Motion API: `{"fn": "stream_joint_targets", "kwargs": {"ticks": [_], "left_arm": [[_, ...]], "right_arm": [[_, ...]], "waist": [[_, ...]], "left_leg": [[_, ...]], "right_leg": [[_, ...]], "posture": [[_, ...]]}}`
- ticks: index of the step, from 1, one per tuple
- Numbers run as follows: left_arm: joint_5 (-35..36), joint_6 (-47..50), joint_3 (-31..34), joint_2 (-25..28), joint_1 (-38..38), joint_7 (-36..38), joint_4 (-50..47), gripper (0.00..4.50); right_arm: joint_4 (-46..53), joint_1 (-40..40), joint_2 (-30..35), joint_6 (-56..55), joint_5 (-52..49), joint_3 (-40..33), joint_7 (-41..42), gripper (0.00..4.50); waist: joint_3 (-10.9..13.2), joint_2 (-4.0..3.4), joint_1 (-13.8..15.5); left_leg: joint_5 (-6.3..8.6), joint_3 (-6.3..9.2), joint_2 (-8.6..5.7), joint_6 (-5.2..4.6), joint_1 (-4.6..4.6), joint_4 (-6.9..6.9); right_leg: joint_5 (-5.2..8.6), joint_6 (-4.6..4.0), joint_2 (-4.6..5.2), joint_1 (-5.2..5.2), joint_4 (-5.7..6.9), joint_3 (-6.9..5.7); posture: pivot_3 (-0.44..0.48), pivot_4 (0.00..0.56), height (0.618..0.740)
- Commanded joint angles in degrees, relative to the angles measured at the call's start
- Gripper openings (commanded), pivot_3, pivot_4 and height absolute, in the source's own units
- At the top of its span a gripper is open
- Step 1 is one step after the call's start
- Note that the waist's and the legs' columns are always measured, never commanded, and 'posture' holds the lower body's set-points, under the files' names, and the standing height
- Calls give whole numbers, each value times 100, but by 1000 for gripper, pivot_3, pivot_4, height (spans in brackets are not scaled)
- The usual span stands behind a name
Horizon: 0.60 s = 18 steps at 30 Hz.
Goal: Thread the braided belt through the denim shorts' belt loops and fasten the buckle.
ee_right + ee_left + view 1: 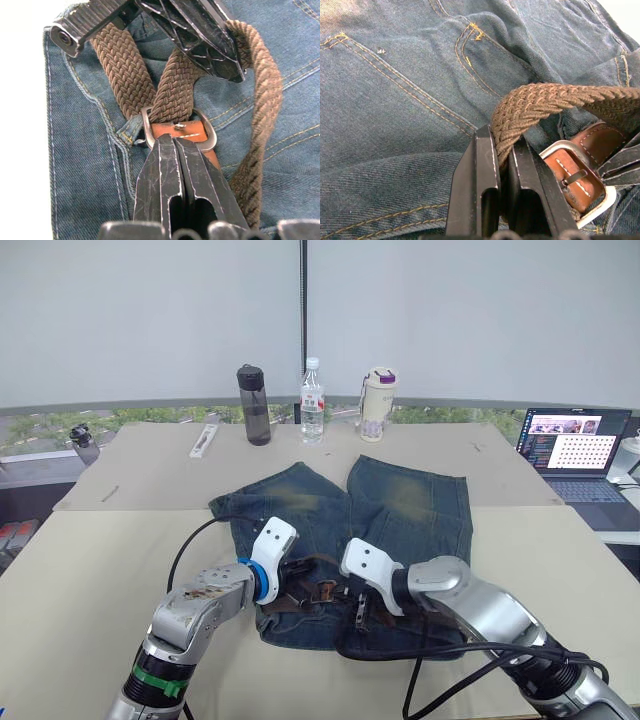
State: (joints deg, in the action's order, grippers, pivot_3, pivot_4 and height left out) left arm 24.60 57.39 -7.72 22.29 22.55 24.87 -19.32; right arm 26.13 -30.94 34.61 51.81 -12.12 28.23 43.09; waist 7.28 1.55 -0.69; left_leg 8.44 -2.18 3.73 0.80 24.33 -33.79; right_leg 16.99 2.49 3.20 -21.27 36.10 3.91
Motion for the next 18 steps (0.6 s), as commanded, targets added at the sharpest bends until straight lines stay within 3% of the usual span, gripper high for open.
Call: {"fn": "stream_joint_targets", "kwargs": {"ticks": [1,18], "left_arm": [[-24,-164,27,7,-6,35,-206,0],[25,-217,158,-16,-104,-17,-209,0]], "right_arm": [[-130,-64,-67,-155,157,78,-11,40],[-695,22,-523,-694,563,96,-52,40]], "waist": [[0,0,-1],[-1,0,-14]], "left_leg": [[0,0,0,0,0,0],[0,0,3,0,-7,-1]], "right_leg": [[0,0,0,0,0,0],[-1,0,-3,3,4,0]], "posture": [[0,150,740],[0,150,740]]}}
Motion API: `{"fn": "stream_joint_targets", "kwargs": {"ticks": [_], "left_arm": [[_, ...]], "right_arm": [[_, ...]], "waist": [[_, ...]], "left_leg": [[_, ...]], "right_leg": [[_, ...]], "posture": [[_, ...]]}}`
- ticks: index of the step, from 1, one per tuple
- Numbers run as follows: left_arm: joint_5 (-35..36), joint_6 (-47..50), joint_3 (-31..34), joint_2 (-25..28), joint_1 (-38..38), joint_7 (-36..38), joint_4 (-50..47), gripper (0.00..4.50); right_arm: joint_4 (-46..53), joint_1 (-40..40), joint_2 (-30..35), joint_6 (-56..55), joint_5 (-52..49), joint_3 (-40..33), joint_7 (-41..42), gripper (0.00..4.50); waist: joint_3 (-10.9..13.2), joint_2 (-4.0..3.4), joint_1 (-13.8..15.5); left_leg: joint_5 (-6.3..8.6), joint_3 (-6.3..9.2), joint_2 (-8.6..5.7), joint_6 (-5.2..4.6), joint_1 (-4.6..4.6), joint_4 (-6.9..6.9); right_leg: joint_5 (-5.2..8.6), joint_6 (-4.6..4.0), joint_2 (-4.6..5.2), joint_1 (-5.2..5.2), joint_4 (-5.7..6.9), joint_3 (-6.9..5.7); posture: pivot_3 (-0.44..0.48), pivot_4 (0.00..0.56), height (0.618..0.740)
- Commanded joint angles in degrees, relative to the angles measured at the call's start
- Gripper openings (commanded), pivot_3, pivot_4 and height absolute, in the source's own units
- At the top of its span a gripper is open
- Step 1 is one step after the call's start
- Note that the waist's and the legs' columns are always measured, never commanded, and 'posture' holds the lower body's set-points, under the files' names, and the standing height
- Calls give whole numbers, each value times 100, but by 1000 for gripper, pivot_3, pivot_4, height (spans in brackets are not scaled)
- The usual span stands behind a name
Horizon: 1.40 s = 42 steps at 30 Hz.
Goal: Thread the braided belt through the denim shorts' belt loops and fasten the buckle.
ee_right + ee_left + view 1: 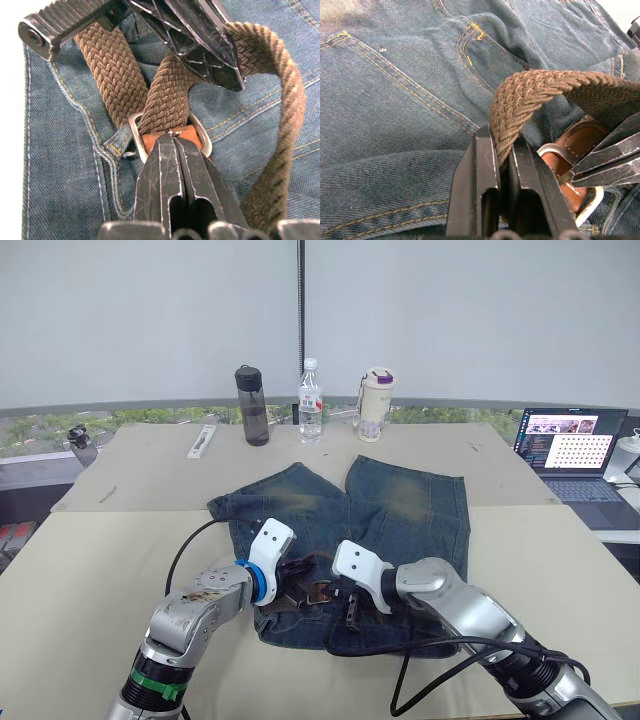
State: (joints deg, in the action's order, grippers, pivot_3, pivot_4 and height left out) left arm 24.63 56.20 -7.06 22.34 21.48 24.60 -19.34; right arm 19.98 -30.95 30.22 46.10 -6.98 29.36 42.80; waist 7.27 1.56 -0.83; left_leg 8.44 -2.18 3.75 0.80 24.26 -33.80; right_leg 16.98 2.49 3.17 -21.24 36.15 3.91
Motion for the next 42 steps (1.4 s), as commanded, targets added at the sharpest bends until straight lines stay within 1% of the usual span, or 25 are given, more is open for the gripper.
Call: {"fn": "stream_joint_targets", "kwargs": {"ticks": [1,8,18,22,25,31,42], "left_arm": [[27,-92,104,-18,-5,7,-212,0],[49,-57,141,-27,-16,-18,-238,0],[68,-37,178,-21,-53,-43,-286,0],[71,-36,195,-17,-49,-43,-279,0],[72,-31,199,-20,-48,-49,-281,0],[90,-17,211,-36,-58,-56,-291,0],[74,-28,196,-55,-18,-50,-257,0]], "right_arm": [[-91,28,-125,-151,55,-23,-30,40],[-89,67,-327,-219,66,-54,-51,40],[-236,126,-323,-377,268,-44,-80,40],[-92,270,-407,-312,10,-292,-24,40],[46,451,-282,-371,-77,-414,94,40],[239,529,-186,-218,-135,-618,7,40],[11,387,-453,-278,-35,-412,-93,40]], "waist": [[0,0,-2],[0,0,1],[0,0,2],[0,0,3],[0,0,4],[0,0,7],[0,0,6]], "left_leg": [[0,0,0,0,0,0],[0,0,1,0,2,0],[0,0,1,0,1,0],[0,0,1,0,1,0],[0,0,0,0,2,0],[0,0,0,0,2,0],[0,0,0,0,3,0]], "right_leg": [[0,0,0,0,1,0],[0,0,-2,-1,2,0],[0,0,-1,-1,2,0],[0,0,-1,-1,2,0],[0,0,-1,-1,2,0],[0,0,0,-1,1,1],[0,0,-1,-1,1,1]], "posture": [[0,150,740],[0,150,740],[0,150,740],[0,150,740],[0,150,740],[0,150,740],[0,150,740]]}}
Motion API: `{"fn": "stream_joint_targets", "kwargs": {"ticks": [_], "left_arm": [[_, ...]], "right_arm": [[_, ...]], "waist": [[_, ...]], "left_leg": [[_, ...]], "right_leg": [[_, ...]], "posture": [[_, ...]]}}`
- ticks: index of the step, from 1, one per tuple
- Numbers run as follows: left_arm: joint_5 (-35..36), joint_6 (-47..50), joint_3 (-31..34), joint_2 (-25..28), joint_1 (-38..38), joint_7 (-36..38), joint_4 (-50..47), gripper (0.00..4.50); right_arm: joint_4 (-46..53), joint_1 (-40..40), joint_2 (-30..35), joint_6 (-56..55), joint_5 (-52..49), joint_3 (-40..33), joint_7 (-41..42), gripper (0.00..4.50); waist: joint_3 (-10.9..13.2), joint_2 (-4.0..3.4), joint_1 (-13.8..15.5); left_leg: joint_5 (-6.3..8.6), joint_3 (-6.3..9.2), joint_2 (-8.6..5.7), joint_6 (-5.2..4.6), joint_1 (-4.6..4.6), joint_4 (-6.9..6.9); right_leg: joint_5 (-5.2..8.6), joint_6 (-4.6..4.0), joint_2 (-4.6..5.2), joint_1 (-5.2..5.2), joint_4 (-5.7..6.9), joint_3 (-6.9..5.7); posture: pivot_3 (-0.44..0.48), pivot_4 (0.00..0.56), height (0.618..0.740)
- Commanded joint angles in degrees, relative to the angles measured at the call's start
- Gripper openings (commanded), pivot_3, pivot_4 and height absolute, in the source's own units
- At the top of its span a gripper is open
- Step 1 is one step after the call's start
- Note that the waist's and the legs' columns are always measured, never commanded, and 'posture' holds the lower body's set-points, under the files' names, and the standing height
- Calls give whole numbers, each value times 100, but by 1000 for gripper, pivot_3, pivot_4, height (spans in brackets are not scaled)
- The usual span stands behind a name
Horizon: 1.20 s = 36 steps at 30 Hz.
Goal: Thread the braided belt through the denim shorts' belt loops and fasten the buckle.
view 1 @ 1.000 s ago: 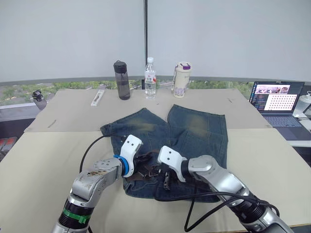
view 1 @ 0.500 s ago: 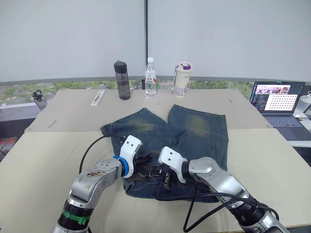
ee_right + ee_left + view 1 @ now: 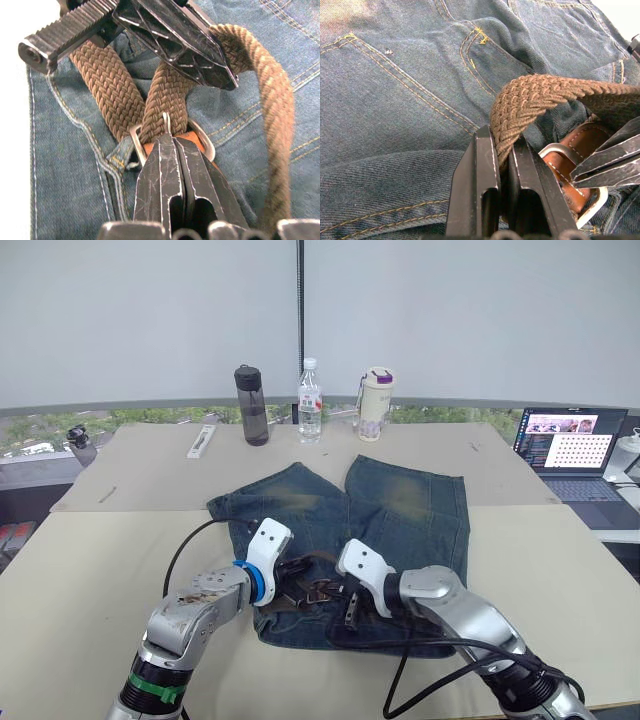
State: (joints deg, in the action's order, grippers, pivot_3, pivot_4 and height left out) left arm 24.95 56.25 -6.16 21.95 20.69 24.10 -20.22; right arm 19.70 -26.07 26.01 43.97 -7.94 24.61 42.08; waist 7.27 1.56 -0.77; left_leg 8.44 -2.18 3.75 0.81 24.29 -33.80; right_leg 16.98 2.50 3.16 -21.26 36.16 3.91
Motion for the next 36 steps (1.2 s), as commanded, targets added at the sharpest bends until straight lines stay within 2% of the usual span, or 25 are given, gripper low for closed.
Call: {"fn": "stream_joint_targets", "kwargs": {"ticks": [1,13,25,36], "left_arm": [[42,-31,110,-16,58,-4,-173,0],[164,12,176,-45,-14,20,-327,0],[234,9,207,-5,-13,2,-307,0],[220,-61,171,33,55,41,-186,0]], "right_arm": [[9,-102,-36,-87,82,96,-14,40],[-402,-189,-2,-346,414,403,39,40],[-171,158,-298,-273,22,-151,-127,40],[-8,349,-267,-325,30,-229,-324,40]], "waist": [[0,0,0],[0,0,-2],[0,0,-2],[0,0,-2]], "left_leg": [[0,0,0,0,0,0],[0,0,0,0,-2,0],[0,0,0,0,-1,0],[0,0,0,0,0,0]], "right_leg": [[0,0,0,0,0,0],[0,0,0,1,0,0],[0,0,0,2,1,0],[0,0,0,1,0,0]], "posture": [[0,150,740],[0,150,740],[0,150,740],[0,150,740]]}}
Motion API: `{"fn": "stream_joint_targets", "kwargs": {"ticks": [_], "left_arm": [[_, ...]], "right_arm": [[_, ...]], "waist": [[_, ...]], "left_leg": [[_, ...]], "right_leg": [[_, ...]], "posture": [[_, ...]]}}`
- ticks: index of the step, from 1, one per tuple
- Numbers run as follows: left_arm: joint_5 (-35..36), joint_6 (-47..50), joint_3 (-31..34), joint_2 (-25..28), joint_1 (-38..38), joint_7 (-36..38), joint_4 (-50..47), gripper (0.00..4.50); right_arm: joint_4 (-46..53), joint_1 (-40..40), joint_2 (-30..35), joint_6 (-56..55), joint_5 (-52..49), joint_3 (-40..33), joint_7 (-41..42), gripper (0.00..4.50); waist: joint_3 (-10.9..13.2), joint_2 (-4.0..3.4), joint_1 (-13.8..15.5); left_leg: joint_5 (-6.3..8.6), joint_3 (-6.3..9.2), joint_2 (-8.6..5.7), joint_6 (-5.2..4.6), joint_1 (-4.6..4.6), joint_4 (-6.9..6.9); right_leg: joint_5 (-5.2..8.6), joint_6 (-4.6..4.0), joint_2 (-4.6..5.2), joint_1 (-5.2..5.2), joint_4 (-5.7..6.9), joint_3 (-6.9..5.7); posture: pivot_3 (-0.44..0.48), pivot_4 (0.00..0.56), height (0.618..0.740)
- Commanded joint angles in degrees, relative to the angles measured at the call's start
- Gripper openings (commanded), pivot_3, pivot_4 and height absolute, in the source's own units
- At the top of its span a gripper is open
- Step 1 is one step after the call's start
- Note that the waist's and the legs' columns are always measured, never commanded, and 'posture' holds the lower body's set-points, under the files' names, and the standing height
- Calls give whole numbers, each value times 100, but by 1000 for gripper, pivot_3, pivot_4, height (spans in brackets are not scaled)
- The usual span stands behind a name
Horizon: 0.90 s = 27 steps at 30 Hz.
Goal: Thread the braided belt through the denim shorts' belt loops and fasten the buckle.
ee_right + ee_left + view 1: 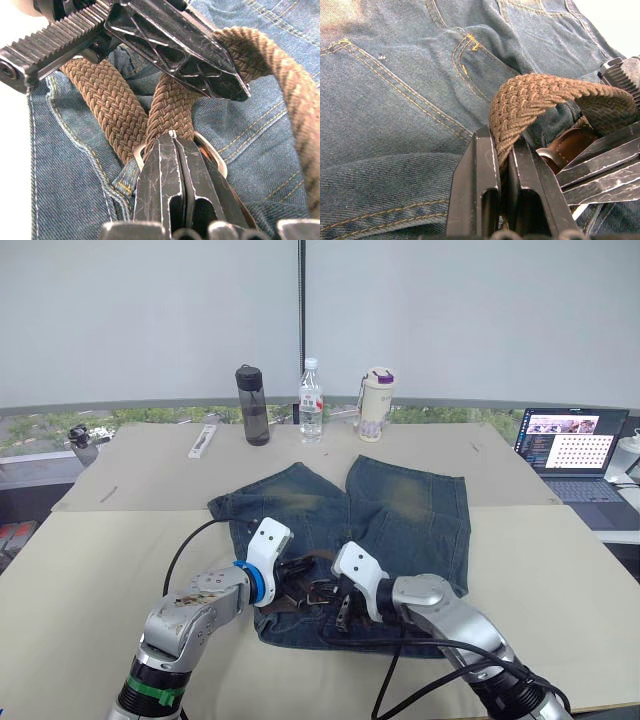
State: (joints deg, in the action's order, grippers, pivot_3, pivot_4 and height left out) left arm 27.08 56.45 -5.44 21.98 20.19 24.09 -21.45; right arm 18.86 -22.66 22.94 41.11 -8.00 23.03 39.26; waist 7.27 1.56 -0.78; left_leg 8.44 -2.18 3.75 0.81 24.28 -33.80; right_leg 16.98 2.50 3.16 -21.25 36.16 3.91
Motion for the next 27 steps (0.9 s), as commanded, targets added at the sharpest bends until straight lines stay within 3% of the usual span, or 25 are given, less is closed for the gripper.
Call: {"fn": "stream_joint_targets", "kwargs": {"ticks": [1,16,27], "left_arm": [[4,-83,98,29,116,45,-53,0],[276,-28,235,-125,191,160,-62,0],[1272,465,400,-680,486,477,59,0]], "right_arm": [[34,14,39,-50,61,-24,-49,40],[-697,-51,91,-59,638,733,2,40],[-940,-39,5,-73,767,929,92,40]], "waist": [[0,0,0],[-2,0,-7],[-5,3,-11]], "left_leg": [[0,0,0,0,0,0],[0,0,2,0,-17,1],[0,0,3,0,-29,1]], "right_leg": [[0,0,0,0,0,0],[1,-2,-1,0,-1,0],[1,-2,-2,3,0,-1]], "posture": [[0,150,740],[0,150,740],[0,150,740]]}}
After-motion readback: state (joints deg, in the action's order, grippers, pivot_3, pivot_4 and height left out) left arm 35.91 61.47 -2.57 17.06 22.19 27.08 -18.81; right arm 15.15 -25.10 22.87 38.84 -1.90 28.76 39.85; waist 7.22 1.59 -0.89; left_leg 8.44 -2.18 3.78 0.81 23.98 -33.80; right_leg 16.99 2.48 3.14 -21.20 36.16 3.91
